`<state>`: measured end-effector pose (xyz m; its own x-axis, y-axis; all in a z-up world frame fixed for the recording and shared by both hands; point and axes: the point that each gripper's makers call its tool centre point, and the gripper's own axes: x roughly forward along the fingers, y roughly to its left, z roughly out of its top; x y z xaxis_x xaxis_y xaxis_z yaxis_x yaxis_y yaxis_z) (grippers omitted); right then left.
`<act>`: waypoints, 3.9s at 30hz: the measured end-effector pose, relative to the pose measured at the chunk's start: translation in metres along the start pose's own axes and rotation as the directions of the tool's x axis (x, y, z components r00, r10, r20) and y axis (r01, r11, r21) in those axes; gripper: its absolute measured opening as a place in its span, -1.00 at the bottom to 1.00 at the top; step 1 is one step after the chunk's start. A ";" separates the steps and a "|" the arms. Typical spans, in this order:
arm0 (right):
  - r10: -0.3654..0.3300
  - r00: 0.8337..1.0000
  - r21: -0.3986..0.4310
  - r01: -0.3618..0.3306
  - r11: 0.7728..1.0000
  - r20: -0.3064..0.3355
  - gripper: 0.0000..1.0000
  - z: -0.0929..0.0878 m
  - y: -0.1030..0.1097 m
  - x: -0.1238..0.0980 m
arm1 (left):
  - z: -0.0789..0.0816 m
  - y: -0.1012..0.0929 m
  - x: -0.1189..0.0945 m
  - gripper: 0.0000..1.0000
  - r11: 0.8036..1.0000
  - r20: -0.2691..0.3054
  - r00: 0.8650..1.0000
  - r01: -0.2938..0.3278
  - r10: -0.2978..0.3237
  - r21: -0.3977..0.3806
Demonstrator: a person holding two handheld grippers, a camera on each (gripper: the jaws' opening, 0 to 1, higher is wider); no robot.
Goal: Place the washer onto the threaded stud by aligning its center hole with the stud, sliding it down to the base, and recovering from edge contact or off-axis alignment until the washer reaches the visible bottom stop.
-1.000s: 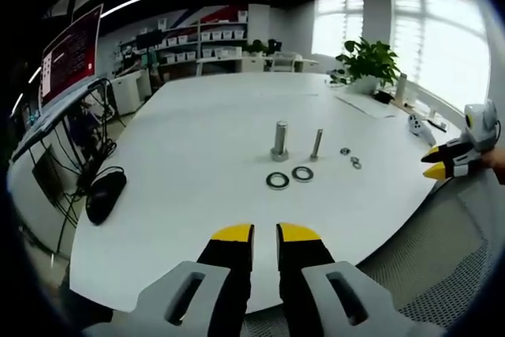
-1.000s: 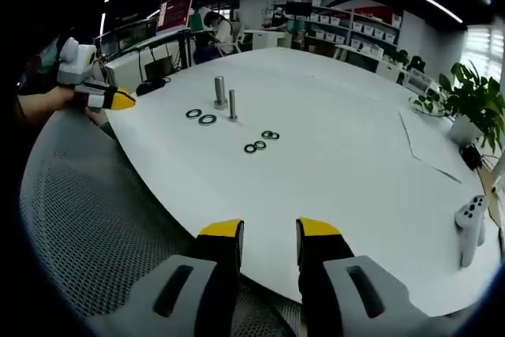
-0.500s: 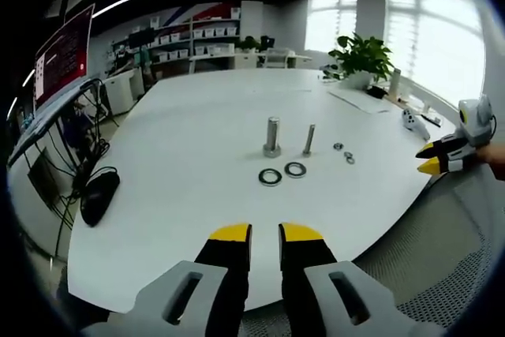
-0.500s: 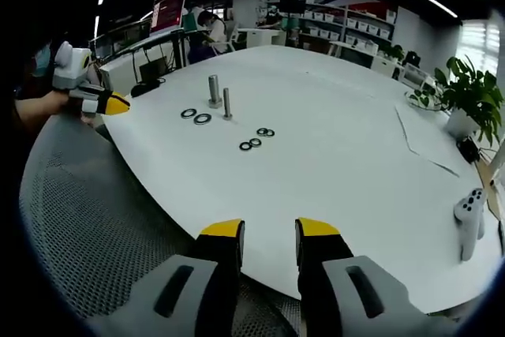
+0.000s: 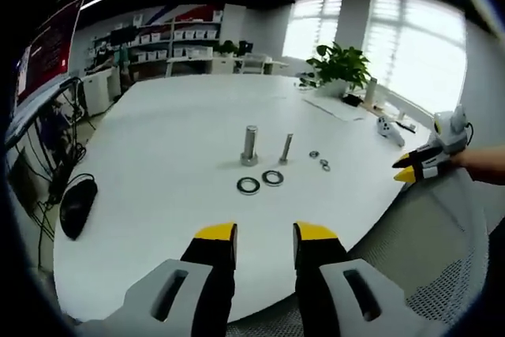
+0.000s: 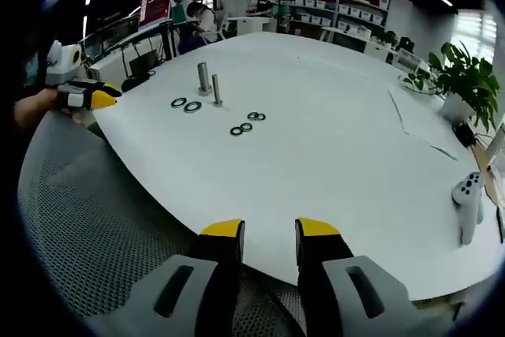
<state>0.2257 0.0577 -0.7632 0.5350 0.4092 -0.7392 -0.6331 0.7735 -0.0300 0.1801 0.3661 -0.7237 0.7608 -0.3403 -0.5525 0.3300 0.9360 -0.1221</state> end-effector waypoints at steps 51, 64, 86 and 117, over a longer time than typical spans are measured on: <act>0.021 1.000 -0.012 -0.021 1.000 -0.012 -0.44 -0.003 0.002 0.001 | 0.004 0.020 0.129 -0.36 0.749 -0.636 0.765 0.478 -0.098 0.459; 0.021 1.000 -0.009 -0.021 1.000 -0.001 -0.44 -0.001 0.002 0.002 | 0.002 0.019 0.129 -0.41 0.700 -0.710 0.702 0.538 -0.062 0.470; 0.015 1.000 -0.003 -0.015 1.000 0.011 -0.44 0.001 0.001 0.001 | 0.002 0.018 0.128 -0.61 0.666 -0.714 0.700 0.534 -0.004 0.520; 0.007 1.000 0.006 -0.008 1.000 0.027 -0.44 0.003 -0.001 0.001 | 0.030 0.026 0.118 -0.63 0.754 -0.533 0.846 0.363 -0.020 0.548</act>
<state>0.2283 0.0591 -0.7613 0.5450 0.4278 -0.7211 -0.6340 0.7731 -0.0205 0.2947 0.3478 -0.7674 0.3388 -0.2584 -0.9047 0.8311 0.5328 0.1591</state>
